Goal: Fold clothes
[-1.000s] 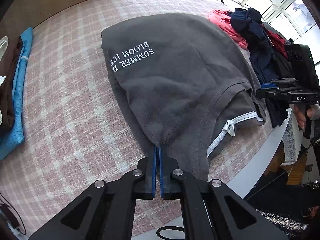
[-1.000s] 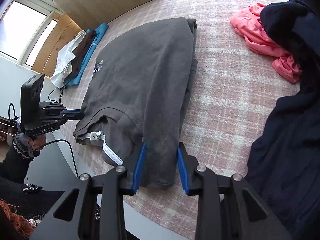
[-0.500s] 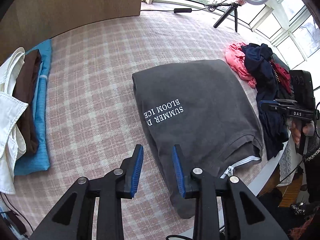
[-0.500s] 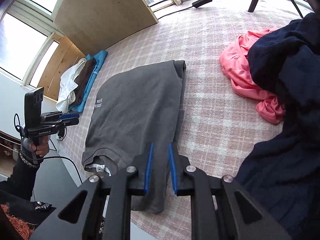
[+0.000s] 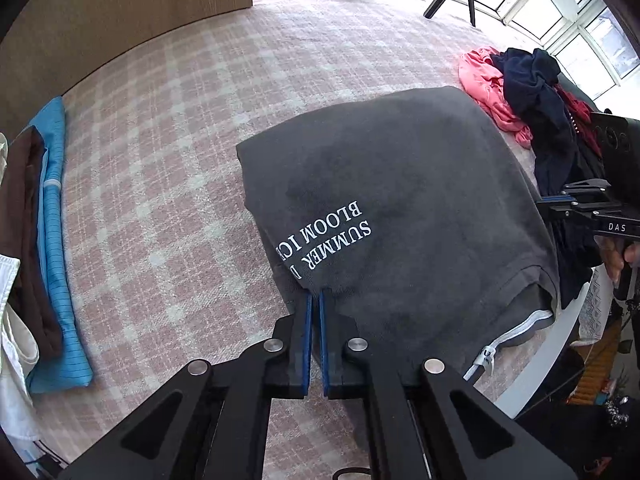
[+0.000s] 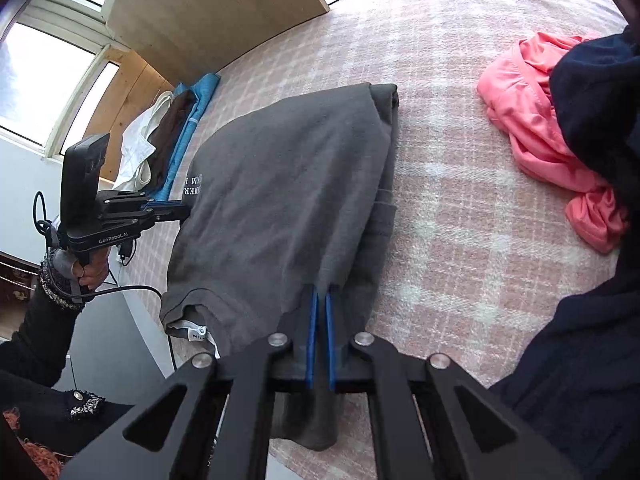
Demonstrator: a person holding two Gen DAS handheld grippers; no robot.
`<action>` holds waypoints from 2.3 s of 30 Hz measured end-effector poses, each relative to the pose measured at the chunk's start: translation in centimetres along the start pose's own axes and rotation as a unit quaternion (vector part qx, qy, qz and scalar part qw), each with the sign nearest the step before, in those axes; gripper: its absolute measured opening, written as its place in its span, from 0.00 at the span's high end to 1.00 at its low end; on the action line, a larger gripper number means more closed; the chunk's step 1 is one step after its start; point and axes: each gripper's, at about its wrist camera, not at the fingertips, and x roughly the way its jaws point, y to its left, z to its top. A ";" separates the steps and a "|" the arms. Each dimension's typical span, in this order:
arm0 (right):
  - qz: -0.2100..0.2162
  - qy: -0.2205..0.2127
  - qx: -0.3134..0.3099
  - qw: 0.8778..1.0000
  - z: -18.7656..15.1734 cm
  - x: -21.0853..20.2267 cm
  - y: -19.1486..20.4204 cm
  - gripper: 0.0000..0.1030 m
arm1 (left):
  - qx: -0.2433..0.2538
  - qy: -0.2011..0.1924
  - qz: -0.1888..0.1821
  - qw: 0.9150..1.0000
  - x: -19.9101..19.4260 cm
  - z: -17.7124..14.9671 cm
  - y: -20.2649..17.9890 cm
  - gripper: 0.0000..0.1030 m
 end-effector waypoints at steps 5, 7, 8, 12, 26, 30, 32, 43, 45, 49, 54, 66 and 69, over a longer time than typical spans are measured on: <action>-0.010 0.004 0.013 1.000 0.6 -0.5 -1.2 0.96 | -0.019 0.006 -0.014 1.000 1.1 -0.8 1.1 0.97; -0.008 -0.008 0.016 1.000 1.5 -1.5 -1.2 0.95 | -0.022 0.005 -0.011 1.000 0.4 -0.5 1.0 0.92; -0.008 -0.013 0.017 1.000 1.9 -2.0 -1.2 0.95 | -0.026 0.004 -0.002 1.000 -0.1 -0.3 1.1 0.92; -0.005 -0.036 0.022 0.999 3.8 -3.9 -1.1 0.95 | -0.012 -0.031 0.008 0.999 -3.8 2.0 0.7 0.94; 0.018 0.003 0.043 0.999 10.8 1.0 -3.2 0.95 | 0.157 0.010 0.041 0.987 1.8 11.4 -6.2 0.82; 0.026 0.019 0.050 0.998 12.6 2.7 -4.0 0.95 | 0.166 0.026 0.028 0.985 3.6 11.1 -5.5 0.80; 0.030 0.027 0.053 0.998 13.5 3.5 -4.4 0.95 | 0.166 0.022 0.017 0.986 3.8 11.0 -5.1 0.82; 0.035 0.048 0.024 0.998 13.8 4.1 -4.3 0.99 | 0.166 0.005 -0.019 0.986 4.2 10.0 -3.7 0.91; -0.002 0.019 0.048 0.999 13.7 2.3 -6.4 0.99 | 0.163 0.005 -0.025 0.986 4.2 9.9 -3.5 0.91; 0.028 -0.001 0.090 0.996 13.4 -0.5 -8.0 0.97 | 0.160 0.007 -0.033 0.987 4.2 9.9 -3.3 0.91; 0.032 0.042 0.061 0.997 13.6 1.8 -4.5 0.79 | 0.170 0.015 -0.025 0.985 4.1 9.9 -3.8 0.91; -0.007 0.061 0.002 0.998 14.1 4.9 -2.8 0.96 | 0.183 0.014 -0.016 0.983 3.9 9.1 -4.4 0.91; -0.024 0.045 0.026 0.998 14.1 3.0 -5.0 0.97 | 0.182 0.013 -0.019 0.983 3.8 8.9 -4.4 0.91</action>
